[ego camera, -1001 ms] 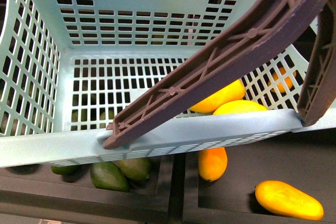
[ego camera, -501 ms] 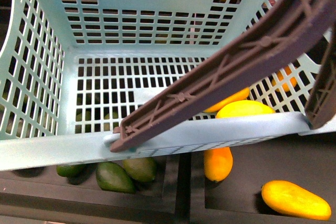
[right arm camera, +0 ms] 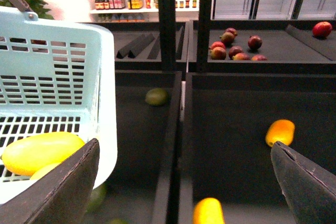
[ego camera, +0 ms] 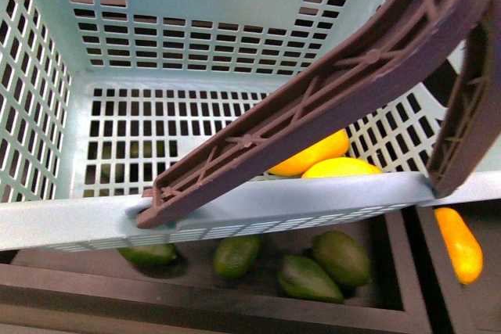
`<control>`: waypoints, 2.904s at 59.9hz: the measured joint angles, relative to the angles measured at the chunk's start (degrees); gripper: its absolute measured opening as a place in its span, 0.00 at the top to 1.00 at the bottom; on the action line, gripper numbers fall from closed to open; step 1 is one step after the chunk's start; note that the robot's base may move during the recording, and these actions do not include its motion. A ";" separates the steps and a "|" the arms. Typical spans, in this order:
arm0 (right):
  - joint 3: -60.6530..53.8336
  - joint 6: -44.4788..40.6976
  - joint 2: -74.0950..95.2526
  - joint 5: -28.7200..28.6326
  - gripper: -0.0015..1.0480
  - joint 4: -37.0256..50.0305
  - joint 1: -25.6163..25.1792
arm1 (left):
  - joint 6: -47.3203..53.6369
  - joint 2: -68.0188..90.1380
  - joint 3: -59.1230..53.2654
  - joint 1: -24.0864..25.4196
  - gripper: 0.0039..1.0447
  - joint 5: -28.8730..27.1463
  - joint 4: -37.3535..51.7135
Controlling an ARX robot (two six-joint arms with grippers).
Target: Pick lemon and mango into basket
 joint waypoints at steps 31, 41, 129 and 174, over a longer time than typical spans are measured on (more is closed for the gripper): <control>0.00 -0.02 -0.07 0.11 0.08 0.00 0.02 | -0.04 0.00 0.00 -0.02 0.96 0.83 0.00; 0.00 -0.04 -0.02 0.02 0.08 -0.02 0.02 | 0.09 0.02 0.00 0.00 0.96 0.24 0.00; 0.00 -0.04 0.02 0.02 0.08 0.00 -0.09 | -39.50 40.00 32.54 15.50 0.96 -25.79 11.34; 0.00 -0.04 0.02 0.02 0.08 0.00 -0.11 | -46.49 35.82 18.16 16.83 0.36 -30.10 4.98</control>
